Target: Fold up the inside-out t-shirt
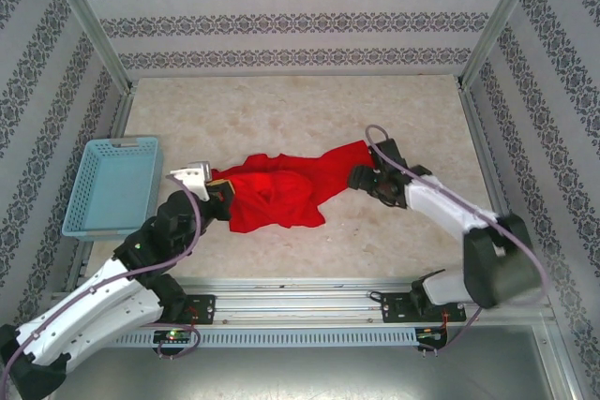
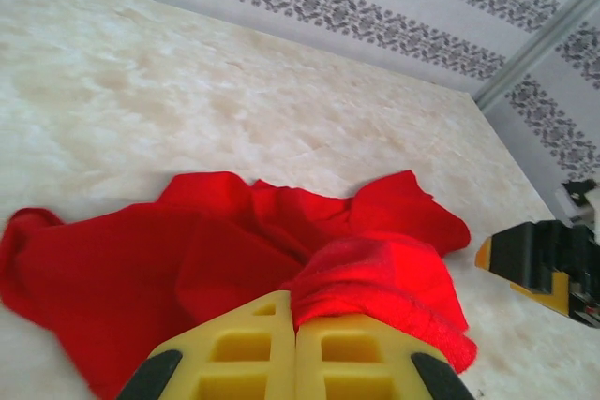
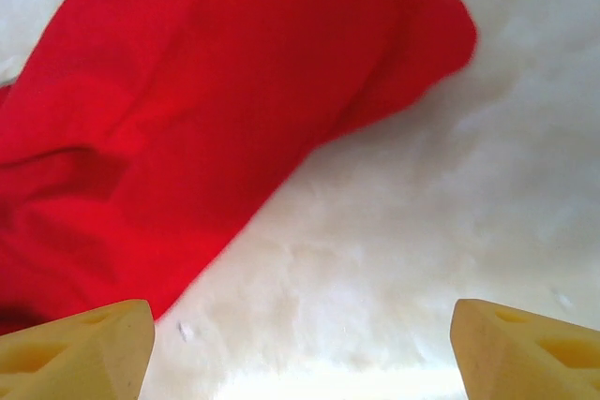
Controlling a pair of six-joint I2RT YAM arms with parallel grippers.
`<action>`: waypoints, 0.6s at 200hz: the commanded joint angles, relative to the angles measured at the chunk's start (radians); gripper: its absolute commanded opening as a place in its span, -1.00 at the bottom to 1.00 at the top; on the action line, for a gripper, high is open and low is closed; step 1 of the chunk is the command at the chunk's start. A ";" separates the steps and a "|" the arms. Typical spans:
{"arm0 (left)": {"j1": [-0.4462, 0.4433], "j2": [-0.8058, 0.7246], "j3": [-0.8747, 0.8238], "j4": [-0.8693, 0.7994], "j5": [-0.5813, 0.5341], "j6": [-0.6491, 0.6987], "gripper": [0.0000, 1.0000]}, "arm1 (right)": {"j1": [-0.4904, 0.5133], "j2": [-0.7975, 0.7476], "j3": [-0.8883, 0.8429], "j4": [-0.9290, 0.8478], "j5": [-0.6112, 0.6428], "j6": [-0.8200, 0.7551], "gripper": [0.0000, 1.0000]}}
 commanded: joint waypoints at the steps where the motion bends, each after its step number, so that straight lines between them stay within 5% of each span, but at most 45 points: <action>1: 0.024 -0.055 0.017 -0.118 -0.106 0.002 -1.00 | 0.004 0.135 0.097 0.027 0.003 -0.005 0.66; 42: 0.038 -0.061 0.092 -0.182 -0.202 0.035 -1.00 | 0.019 0.329 0.226 -0.001 0.007 0.022 0.41; 87: 0.078 -0.035 0.175 -0.206 -0.283 0.064 -1.00 | -0.064 0.266 0.205 -0.015 0.075 0.022 -0.99; 120: 0.127 0.033 0.226 -0.207 -0.290 0.052 -1.00 | -0.211 0.000 0.085 -0.057 0.147 -0.005 -1.00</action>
